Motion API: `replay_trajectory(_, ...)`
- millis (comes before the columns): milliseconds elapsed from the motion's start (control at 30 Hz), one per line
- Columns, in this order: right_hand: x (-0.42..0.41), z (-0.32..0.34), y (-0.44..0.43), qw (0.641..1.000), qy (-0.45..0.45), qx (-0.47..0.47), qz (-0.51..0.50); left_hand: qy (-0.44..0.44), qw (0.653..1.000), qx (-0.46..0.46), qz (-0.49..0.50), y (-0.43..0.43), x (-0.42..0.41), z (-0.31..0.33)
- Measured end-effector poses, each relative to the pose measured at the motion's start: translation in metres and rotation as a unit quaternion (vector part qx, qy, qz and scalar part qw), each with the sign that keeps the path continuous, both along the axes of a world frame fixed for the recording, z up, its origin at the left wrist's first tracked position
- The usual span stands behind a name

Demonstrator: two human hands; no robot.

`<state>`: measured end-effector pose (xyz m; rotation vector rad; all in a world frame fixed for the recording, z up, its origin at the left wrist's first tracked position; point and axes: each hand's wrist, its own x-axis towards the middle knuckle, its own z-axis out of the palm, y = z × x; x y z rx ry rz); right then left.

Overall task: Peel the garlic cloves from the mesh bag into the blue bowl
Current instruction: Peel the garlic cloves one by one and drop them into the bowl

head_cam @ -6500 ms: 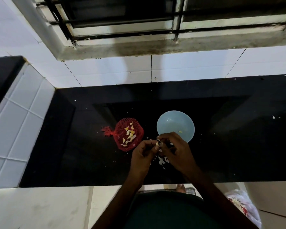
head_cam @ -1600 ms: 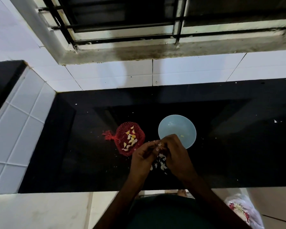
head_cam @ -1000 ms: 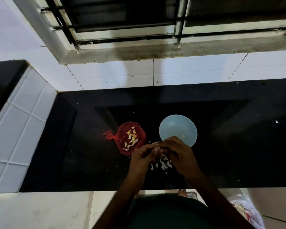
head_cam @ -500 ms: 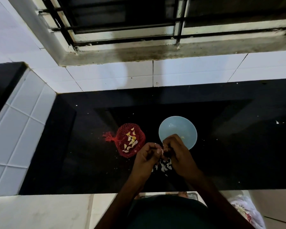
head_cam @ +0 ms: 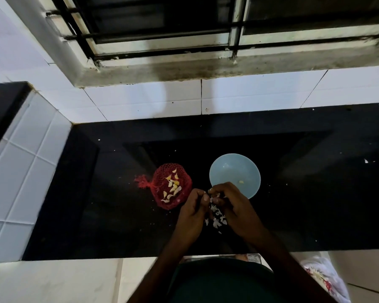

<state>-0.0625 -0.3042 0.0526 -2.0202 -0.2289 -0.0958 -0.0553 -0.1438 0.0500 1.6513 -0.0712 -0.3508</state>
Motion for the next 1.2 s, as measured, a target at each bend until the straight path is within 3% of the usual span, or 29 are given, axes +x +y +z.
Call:
replay_trajectory(267,-0.003,0.0,0.0,0.999,-0.013,-0.003,-0.052,-0.01,1.0,-0.009,-0.015,-0.004,-0.004,0.0)
replay_trajectory(533,0.0,0.005,0.004,0.994,-0.091,-0.059,-0.011,-0.031,0.998,-0.037,0.027,-0.01,-0.01,0.007)
replay_trajectory(867,-0.001,-0.003,0.015,0.975,-0.104,-0.173,-0.09,0.101,0.973,-0.155,0.137,-0.03,-0.014,0.014)
replay_trajectory(1000,-0.003,-0.003,0.015,0.986,-0.092,-0.122,-0.068,0.131,0.963,-0.172,0.161,-0.023,-0.007,0.011)
replay_trajectory(1200,-0.012,-0.016,-0.002,0.992,0.002,-0.063,-0.108,0.099,0.981,-0.094,0.14,-0.004,-0.004,-0.007)
